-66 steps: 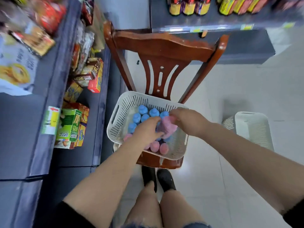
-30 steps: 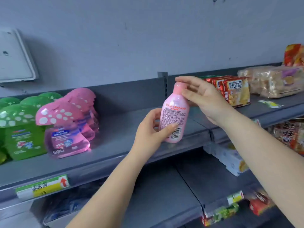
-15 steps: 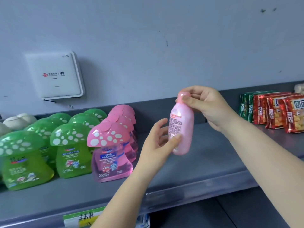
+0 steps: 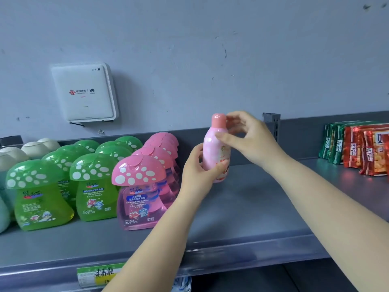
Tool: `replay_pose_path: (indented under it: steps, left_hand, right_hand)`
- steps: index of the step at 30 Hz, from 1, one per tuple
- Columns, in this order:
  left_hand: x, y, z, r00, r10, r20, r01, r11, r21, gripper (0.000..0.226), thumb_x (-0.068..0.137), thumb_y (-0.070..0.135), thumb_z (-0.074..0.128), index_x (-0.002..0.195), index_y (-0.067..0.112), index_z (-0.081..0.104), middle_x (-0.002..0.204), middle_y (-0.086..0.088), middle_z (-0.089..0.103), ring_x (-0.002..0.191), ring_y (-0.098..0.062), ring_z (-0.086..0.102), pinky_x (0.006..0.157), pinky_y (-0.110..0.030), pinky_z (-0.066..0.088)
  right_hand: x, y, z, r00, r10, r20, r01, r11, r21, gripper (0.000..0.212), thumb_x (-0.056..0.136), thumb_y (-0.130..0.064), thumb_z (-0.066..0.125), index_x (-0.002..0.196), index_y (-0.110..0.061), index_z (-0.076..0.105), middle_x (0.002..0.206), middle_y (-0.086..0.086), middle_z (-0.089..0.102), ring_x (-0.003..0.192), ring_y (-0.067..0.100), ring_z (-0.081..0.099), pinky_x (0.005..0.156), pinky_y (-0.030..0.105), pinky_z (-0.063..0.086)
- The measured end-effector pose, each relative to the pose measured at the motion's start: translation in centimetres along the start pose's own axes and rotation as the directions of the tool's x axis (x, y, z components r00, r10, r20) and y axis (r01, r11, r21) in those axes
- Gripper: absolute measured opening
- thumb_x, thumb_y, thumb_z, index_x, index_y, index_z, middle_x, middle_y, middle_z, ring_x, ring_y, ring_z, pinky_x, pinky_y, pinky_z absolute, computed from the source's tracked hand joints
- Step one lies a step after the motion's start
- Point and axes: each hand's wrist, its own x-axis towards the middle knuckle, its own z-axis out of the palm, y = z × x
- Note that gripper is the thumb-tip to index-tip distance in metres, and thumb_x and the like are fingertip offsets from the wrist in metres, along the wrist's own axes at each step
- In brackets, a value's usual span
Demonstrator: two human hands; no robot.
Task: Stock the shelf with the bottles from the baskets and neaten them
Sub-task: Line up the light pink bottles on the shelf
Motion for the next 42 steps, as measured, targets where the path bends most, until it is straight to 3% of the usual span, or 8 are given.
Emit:
replay_pose_path:
  steps: [7,11,19,24,28,33,39,42]
  left_hand:
    - [1.8,-0.8,0.4,0.99,-0.08,0.119,0.083,0.996,-0.027,0.05,0.078,0.016,0.072,0.121,0.024,0.048,0.112,0.0,0.066,0.1,-0.018,0.066,0.081,-0.029,0.054]
    - [3.5,-1.3,1.5,0.995,-0.099,-0.029,0.101,0.993,0.065,0.04,0.084,0.017,0.068,0.113,0.021,0.04,0.11,0.004,0.063,0.09,-0.007,0.062,0.065,-0.012,0.048]
    - [8.0,-4.7,2.2,0.958,-0.117,-0.26,0.17,0.967,0.19,0.034,0.086,0.02,0.064,0.117,0.013,0.053,0.104,-0.001,0.057,0.085,-0.015,0.057,0.062,-0.021,0.044]
    - [9.9,-7.4,1.5,0.909,-0.225,-0.351,0.32,0.916,0.241,0.027,0.084,0.017,0.06,0.11,0.01,0.057,0.115,-0.011,0.057,0.093,-0.024,0.06,0.067,-0.028,0.045]
    - [9.9,-8.4,0.7,0.863,-0.254,-0.437,0.353,0.921,0.163,0.052,0.087,0.015,0.06,0.134,0.009,0.04,0.125,-0.006,0.053,0.111,-0.026,0.056,0.087,-0.031,0.048]
    - [10.3,-8.7,0.5,0.83,-0.296,-0.473,0.372,0.926,0.072,0.013,0.088,0.008,0.053,0.093,0.017,0.045,0.083,-0.004,0.055,0.079,-0.025,0.059,0.067,-0.033,0.051]
    - [10.9,-9.4,0.4,0.782,-0.396,-0.482,0.415,0.907,-0.071,0.022,0.093,0.007,0.045,0.077,0.022,0.043,0.071,0.004,0.048,0.064,-0.016,0.051,0.047,-0.016,0.044]
    - [11.2,-10.1,0.4,0.764,-0.433,-0.478,0.465,0.883,-0.057,0.021,0.092,0.007,0.045,0.076,0.02,0.041,0.08,0.0,0.052,0.078,-0.023,0.056,0.064,-0.024,0.049]
  right_hand:
    - [0.1,3.4,-1.1,0.954,0.124,0.274,-0.187,0.959,0.215,0.04,0.082,-0.021,0.069,0.12,-0.022,0.056,0.114,-0.004,0.066,0.106,0.012,0.063,0.094,0.04,0.052]
    - [1.8,4.6,-0.1,0.973,0.181,0.144,-0.211,0.951,0.225,0.04,0.079,-0.023,0.073,0.116,-0.02,0.057,0.108,0.0,0.068,0.1,0.017,0.065,0.088,0.043,0.054]
    - [6.3,7.3,4.6,0.964,0.265,-0.016,-0.263,0.961,0.09,0.049,0.072,-0.026,0.078,0.116,-0.017,0.059,0.103,0.002,0.067,0.095,0.018,0.064,0.08,0.028,0.05]
    - [7.6,8.6,7.8,0.956,0.292,-0.004,-0.292,0.956,0.041,0.044,0.07,-0.021,0.079,0.11,-0.017,0.063,0.099,0.0,0.067,0.09,0.016,0.063,0.078,0.027,0.05]
    - [8.3,9.0,9.9,0.959,0.283,0.031,-0.283,0.959,0.013,0.039,0.071,-0.018,0.077,0.108,-0.017,0.065,0.093,-0.002,0.066,0.087,0.016,0.063,0.075,0.026,0.049]
    - [8.8,9.6,11.5,0.955,0.297,0.024,-0.297,0.955,-0.01,0.038,0.07,-0.02,0.078,0.104,-0.015,0.062,0.093,-0.001,0.066,0.082,0.016,0.062,0.062,0.023,0.048]
    - [9.1,10.1,12.3,0.946,0.325,-0.02,-0.325,0.945,-0.016,0.047,0.069,-0.022,0.08,0.104,-0.011,0.051,0.093,-0.001,0.059,0.08,0.016,0.059,0.058,0.024,0.047]
    - [9.0,10.5,12.4,0.95,0.31,-0.025,-0.311,0.95,-0.039,0.045,0.068,-0.021,0.08,0.102,-0.01,0.052,0.089,-0.003,0.058,0.077,0.015,0.057,0.054,0.019,0.045]
